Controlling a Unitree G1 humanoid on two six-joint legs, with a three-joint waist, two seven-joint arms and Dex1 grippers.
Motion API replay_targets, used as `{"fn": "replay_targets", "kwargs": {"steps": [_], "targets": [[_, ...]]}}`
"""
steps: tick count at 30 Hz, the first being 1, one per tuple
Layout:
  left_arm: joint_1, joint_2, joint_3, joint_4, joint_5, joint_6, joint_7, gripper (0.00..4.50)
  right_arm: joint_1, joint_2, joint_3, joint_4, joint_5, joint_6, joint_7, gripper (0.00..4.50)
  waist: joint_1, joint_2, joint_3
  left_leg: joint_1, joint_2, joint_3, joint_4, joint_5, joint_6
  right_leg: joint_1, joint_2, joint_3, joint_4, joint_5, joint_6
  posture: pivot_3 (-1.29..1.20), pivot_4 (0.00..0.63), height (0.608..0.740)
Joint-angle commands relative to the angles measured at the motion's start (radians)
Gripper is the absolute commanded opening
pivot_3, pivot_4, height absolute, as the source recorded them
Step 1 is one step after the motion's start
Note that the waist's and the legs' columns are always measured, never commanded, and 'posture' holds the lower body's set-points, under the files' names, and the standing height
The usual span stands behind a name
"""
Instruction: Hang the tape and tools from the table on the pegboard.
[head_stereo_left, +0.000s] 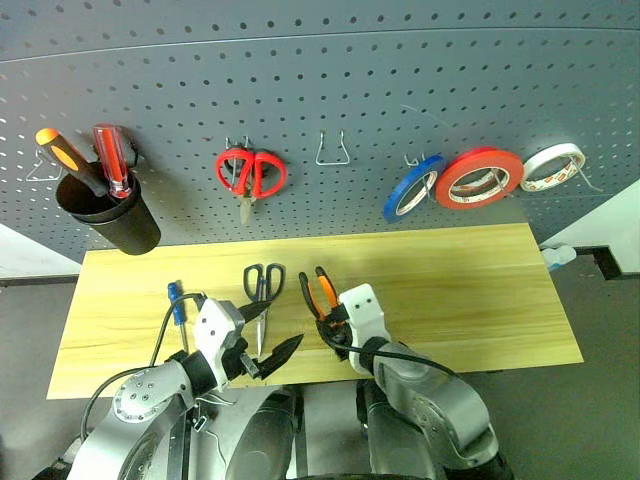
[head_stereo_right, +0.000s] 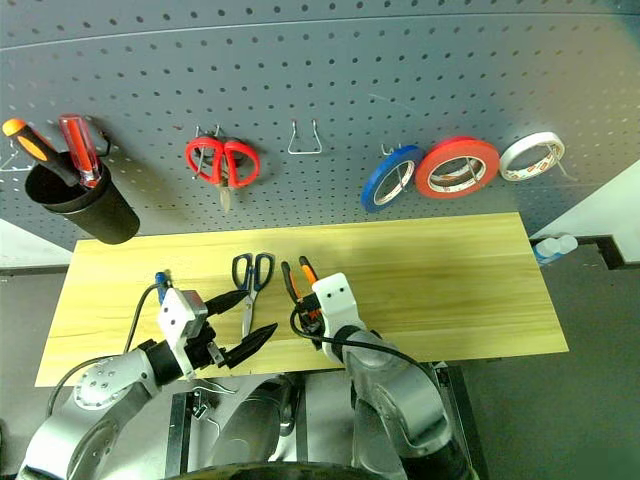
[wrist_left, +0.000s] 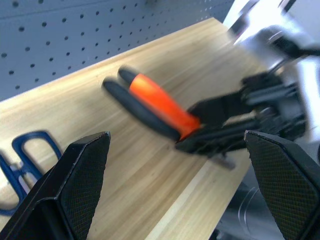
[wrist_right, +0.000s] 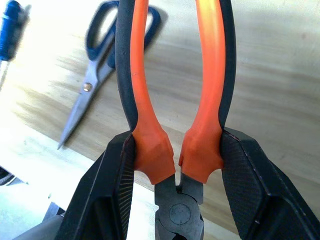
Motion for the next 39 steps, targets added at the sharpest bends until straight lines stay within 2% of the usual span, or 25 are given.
{"fn": "replay_targets", "kwargs": {"steps": [1, 13, 24, 31, 39], "targets": [[-0.019, -0.001, -0.005, 0.007, 0.004, -0.031, -0.019, 4.5, 0.033, -0.012, 0.001, -0.077, 0.013, -0.072, 0.042, 2.11, -0.001, -0.001, 0.0, 0.0, 0.0, 0.0, 0.0, 0.0, 0.0, 0.0, 0.0, 0.0, 0.0, 0.0, 0.0, 0.06, 0.276, 0.72], [-0.079, -0.006, 0.0, 0.083, 0.012, -0.085, -0.064, 4.5, 0.123, -0.057, -0.005, -0.192, 0.025, -0.422, 0.19, 2.11, 0.002, -0.006, -0.005, 0.0, 0.0, 0.0, 0.001, 0.0, -0.001, 0.0, 0.0, 0.0, 0.001, 0.0, 0.0, 0.06, 0.232, 0.72], [-0.1, -0.045, 0.027, 0.14, 0.0, -0.225, -0.102, 4.5, 0.107, -0.023, -0.066, -0.228, 0.045, -0.621, 0.216, 2.11, 0.002, -0.013, -0.016, 0.002, 0.0, 0.0, 0.003, 0.001, -0.001, 0.002, 0.0, 0.0, 0.002, 0.0, 0.0, 0.07, 0.2, 0.72], [-0.122, -0.063, 0.036, 0.165, -0.007, -0.263, -0.11, 4.5, -0.049, 0.03, -0.119, -0.253, 0.059, -0.604, 0.179, 2.11, 0.003, -0.014, -0.031, 0.003, 0.0, 0.0, 0.006, 0.001, -0.002, 0.003, 0.001, 0.0, 0.005, 0.001, 0.0, 0.07, 0.184, 0.72], [-0.128, -0.081, 0.032, 0.171, -0.001, -0.28, -0.11, 4.5, -0.298, 0.077, -0.159, -0.144, 0.021, -0.62, 0.142, 2.11, 0.002, -0.013, -0.042, 0.004, 0.0, 0.0, 0.007, 0.002, -0.004, 0.003, 0.001, -0.001, 0.008, 0.001, -0.001, 0.07, 0.185, 0.72]]}}
